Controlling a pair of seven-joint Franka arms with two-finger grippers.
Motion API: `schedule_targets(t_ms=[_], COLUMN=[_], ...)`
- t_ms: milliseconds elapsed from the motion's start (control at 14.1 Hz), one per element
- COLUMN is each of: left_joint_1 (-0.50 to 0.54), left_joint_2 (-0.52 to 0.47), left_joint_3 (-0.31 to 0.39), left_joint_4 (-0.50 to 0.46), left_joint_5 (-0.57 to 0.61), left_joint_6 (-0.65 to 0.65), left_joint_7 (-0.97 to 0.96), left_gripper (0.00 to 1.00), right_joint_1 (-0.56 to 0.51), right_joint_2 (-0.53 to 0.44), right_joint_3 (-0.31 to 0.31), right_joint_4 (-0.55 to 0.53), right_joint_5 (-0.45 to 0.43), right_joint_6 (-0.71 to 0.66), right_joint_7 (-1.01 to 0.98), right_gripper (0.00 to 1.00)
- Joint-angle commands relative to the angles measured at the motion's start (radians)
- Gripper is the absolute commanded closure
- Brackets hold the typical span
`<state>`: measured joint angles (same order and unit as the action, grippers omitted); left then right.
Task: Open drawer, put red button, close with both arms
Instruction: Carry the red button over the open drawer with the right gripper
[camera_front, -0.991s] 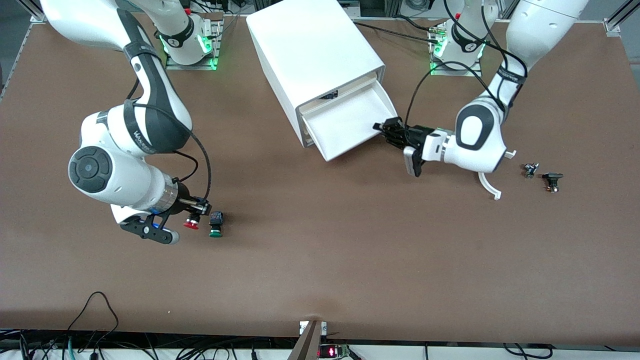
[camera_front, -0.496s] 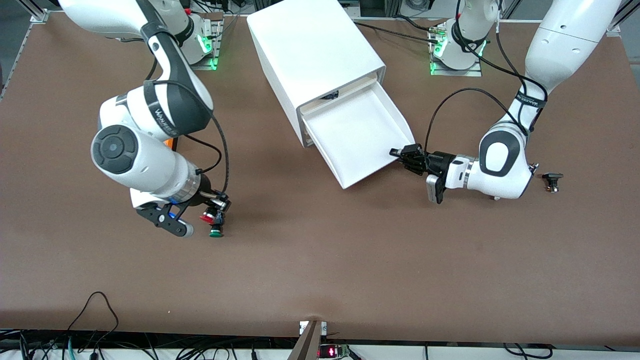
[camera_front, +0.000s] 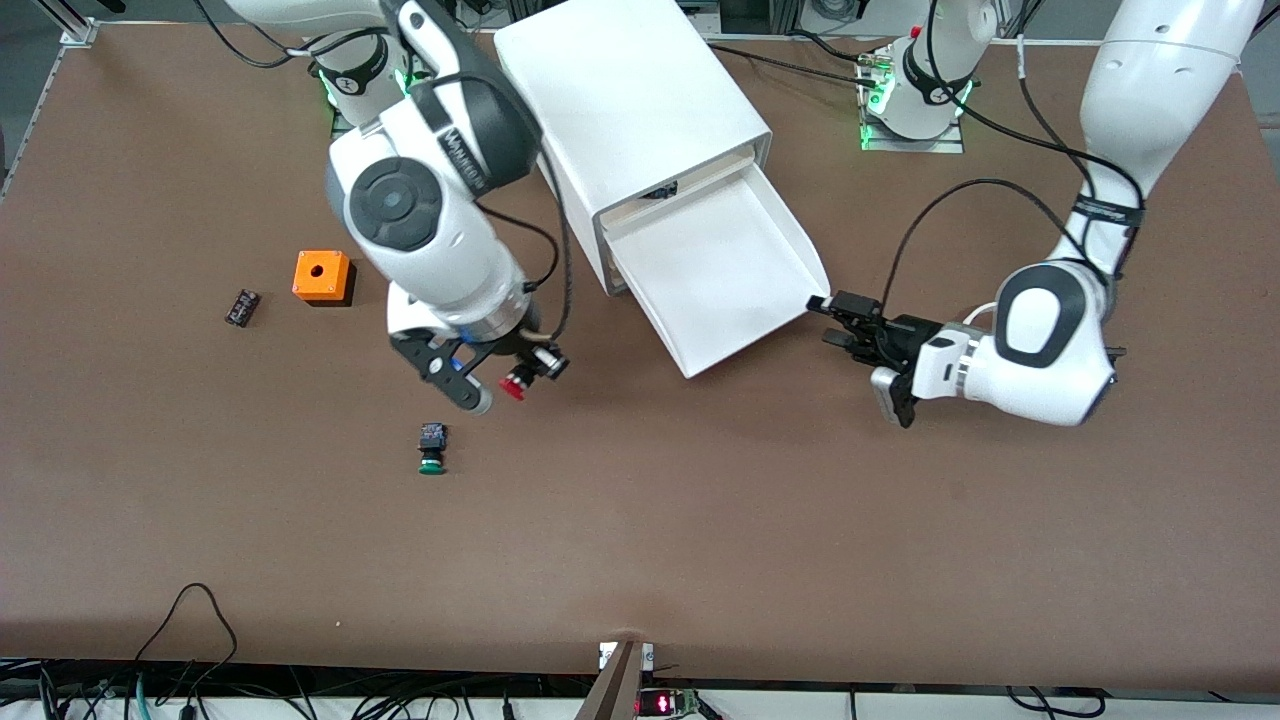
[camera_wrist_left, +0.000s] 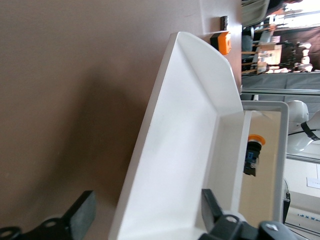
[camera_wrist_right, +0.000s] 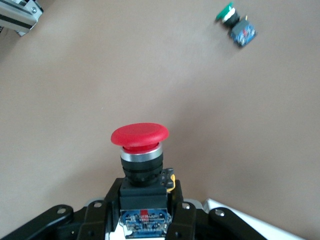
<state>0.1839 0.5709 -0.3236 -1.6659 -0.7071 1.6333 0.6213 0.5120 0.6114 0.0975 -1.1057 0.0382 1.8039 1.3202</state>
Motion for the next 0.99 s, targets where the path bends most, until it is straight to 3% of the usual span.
schedule_targets(t_ms=[0,283,496,708,920], left_joint_1=[0.014,0.014,0.000,0.003,0.012], left_joint_2=[0.006,-0.058,-0.156,-0.230,-0.238], left_joint_3=[-0.002,-0.003,-0.020,-0.017,-0.002], left_joint_4=[0.145,0.280,0.299,0.324,0.354], left_joint_5=[0.125,0.372,0.605,0.690,0.713], left_joint_6=[-0.122,-0.222,-0.237,-0.248,-0.245], left_joint_7=[-0.171,-0.328,-0.408,-0.410,-0.408], left_gripper=[0.00,0.00,0.00,0.00,0.00], right_joint_1=[0.055,0.143,0.195,0.223,0.252], right_joint_2=[0.027,0.034,0.076,0.134,0.186], right_joint_3=[-0.012,-0.012,-0.013,-0.013,-0.013], right_joint_4=[0.076,0.078,0.078,0.078,0.078], right_joint_5=[0.000,0.000,0.000,0.000,0.000], right_joint_6=[-0.005,0.081,0.172,0.227,0.273], right_joint_7=[0.150,0.374,0.529,0.617,0.706], right_gripper=[1.00,1.00,1.00,1.00,1.00])
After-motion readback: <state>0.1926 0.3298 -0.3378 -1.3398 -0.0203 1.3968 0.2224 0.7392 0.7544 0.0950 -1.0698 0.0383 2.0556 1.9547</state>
